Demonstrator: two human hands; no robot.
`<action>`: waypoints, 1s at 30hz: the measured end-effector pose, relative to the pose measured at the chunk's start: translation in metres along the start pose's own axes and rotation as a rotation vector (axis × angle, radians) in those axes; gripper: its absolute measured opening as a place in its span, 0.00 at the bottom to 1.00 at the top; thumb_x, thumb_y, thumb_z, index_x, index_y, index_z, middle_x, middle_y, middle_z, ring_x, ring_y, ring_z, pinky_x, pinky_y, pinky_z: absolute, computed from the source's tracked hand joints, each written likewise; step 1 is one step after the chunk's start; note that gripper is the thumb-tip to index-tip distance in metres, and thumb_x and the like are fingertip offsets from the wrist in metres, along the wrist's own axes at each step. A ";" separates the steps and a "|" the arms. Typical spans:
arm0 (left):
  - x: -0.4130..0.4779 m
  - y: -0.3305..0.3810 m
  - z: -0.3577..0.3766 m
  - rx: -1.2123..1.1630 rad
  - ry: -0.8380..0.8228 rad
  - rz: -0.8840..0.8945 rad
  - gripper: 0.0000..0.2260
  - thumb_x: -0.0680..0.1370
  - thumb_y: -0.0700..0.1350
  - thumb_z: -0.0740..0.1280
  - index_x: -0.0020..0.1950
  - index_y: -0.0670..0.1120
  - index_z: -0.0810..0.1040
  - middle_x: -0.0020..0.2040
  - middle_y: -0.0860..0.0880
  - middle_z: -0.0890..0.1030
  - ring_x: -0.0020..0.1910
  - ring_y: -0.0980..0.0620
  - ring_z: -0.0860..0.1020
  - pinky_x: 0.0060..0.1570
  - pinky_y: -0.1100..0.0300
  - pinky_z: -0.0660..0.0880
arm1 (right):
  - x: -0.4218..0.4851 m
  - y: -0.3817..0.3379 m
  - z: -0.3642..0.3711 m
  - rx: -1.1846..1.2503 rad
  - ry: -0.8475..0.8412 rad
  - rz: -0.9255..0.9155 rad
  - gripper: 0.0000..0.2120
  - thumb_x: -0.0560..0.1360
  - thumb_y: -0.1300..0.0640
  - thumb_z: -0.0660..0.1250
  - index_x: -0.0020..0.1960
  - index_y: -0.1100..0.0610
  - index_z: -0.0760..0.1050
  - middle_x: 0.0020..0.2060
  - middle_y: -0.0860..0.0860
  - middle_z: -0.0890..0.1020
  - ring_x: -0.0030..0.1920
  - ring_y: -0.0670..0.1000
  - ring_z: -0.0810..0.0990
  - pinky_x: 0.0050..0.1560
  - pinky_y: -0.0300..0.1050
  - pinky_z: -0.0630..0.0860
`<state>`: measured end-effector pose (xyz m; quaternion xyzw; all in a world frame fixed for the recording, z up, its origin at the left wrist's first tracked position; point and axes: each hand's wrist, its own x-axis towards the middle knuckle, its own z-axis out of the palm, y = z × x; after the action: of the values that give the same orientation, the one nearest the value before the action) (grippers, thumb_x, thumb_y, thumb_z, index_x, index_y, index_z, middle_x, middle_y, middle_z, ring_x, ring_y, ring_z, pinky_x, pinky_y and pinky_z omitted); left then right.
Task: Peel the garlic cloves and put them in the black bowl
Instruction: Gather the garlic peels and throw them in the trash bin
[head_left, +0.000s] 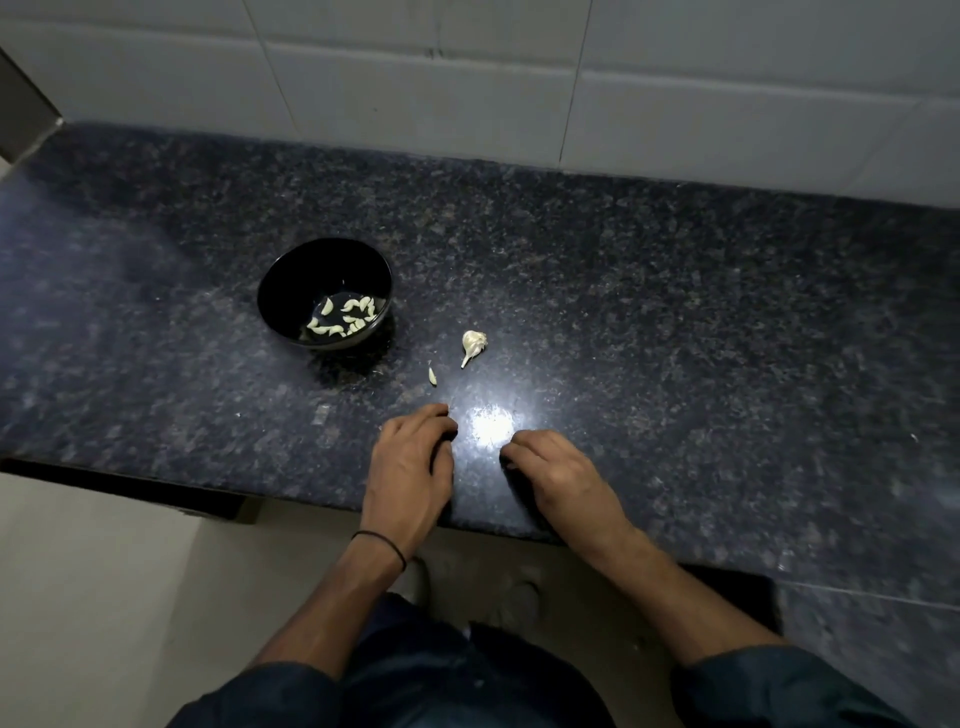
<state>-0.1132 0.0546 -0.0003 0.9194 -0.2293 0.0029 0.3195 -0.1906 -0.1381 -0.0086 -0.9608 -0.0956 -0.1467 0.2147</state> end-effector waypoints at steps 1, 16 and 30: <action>0.001 0.000 -0.001 -0.008 -0.002 0.007 0.10 0.76 0.35 0.68 0.55 0.46 0.82 0.64 0.50 0.79 0.58 0.49 0.73 0.60 0.67 0.64 | 0.003 -0.006 0.000 0.114 0.055 0.121 0.08 0.78 0.62 0.64 0.51 0.60 0.82 0.49 0.52 0.83 0.49 0.52 0.80 0.51 0.44 0.77; 0.046 0.005 -0.004 -0.357 -0.271 0.333 0.07 0.77 0.39 0.65 0.50 0.46 0.82 0.55 0.52 0.81 0.56 0.52 0.79 0.60 0.51 0.75 | -0.003 -0.062 -0.019 1.456 1.033 1.239 0.10 0.75 0.75 0.66 0.52 0.65 0.81 0.41 0.55 0.87 0.38 0.47 0.84 0.46 0.34 0.82; -0.043 0.047 0.001 -0.516 -0.828 0.815 0.08 0.76 0.35 0.66 0.50 0.45 0.82 0.49 0.52 0.81 0.47 0.57 0.79 0.50 0.65 0.74 | -0.105 -0.205 0.005 1.332 1.875 1.284 0.10 0.76 0.74 0.65 0.53 0.65 0.80 0.45 0.57 0.86 0.45 0.48 0.86 0.46 0.36 0.82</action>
<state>-0.1713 0.0394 0.0194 0.5767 -0.6587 -0.2868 0.3890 -0.3382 0.0343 0.0321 -0.0803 0.5057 -0.5507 0.6593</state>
